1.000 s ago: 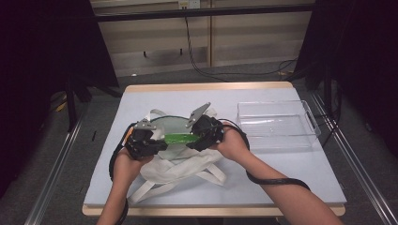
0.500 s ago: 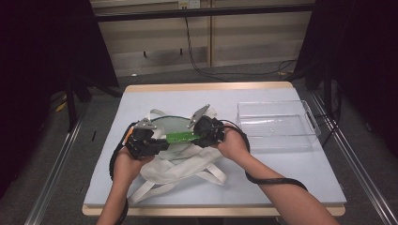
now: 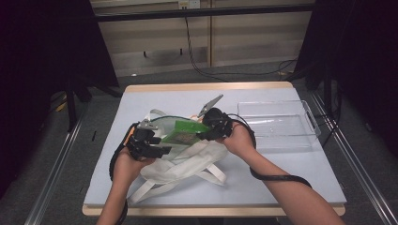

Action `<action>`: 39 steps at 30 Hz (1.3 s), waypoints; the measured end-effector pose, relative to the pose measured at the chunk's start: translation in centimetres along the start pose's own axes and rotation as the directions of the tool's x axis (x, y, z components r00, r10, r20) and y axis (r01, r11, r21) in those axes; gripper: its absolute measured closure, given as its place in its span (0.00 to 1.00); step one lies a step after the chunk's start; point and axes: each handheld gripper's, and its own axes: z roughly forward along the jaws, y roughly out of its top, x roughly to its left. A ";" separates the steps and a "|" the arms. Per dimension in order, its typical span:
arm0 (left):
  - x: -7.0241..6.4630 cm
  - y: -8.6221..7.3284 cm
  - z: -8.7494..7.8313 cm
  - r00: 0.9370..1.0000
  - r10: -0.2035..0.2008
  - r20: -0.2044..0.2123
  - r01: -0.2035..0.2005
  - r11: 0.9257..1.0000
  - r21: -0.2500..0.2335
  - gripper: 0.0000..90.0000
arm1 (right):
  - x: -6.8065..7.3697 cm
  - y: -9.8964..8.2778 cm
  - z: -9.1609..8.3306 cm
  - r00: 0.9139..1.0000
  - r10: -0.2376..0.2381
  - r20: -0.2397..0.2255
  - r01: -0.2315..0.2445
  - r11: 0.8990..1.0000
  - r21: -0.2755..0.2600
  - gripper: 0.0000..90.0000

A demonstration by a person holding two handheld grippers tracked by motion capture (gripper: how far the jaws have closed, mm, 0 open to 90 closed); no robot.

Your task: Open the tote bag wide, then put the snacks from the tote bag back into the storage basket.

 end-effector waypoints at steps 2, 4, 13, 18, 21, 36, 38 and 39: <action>-0.1 0.0 0.1 1.000 -0.004 -0.012 0.004 1.000 0.007 0.33 | -0.2 0.1 -0.3 0.999 0.030 -0.016 -0.030 1.000 0.000 0.86; -0.1 0.0 0.3 1.000 -0.013 -0.021 0.014 1.000 0.019 0.26 | -0.4 0.1 -0.6 0.999 0.035 -0.026 -0.036 0.999 -0.004 0.86; -0.4 -0.2 0.2 0.999 -0.018 -0.045 0.018 1.000 0.016 0.15 | -1.0 0.3 -1.7 0.995 0.072 -0.074 -0.072 0.997 0.000 0.87; -0.6 -0.3 0.6 0.999 -0.021 -0.048 0.022 1.000 0.022 0.13 | -1.3 0.4 -2.5 0.992 0.078 -0.097 -0.079 0.997 -0.003 0.87; -0.7 -0.2 0.7 0.999 -0.030 -0.041 0.031 0.999 0.021 0.12 | -1.3 0.6 -3.1 0.991 0.082 -0.102 -0.083 0.997 -0.004 0.87; -0.5 -0.2 0.3 0.999 -0.038 -0.036 0.037 0.999 -0.017 0.07 | -2.2 0.6 -5.4 0.984 0.103 -0.144 -0.104 0.995 0.004 0.87; -0.5 -0.2 0.3 0.999 -0.037 -0.030 0.036 0.999 -0.020 0.06 | -2.2 0.5 -5.6 0.984 0.108 -0.140 -0.109 0.994 0.003 0.87; -0.5 -0.2 0.3 0.999 -0.028 -0.028 0.027 1.000 -0.014 0.05 | -2.3 0.5 -5.7 0.985 0.103 -0.142 -0.103 0.995 0.004 0.87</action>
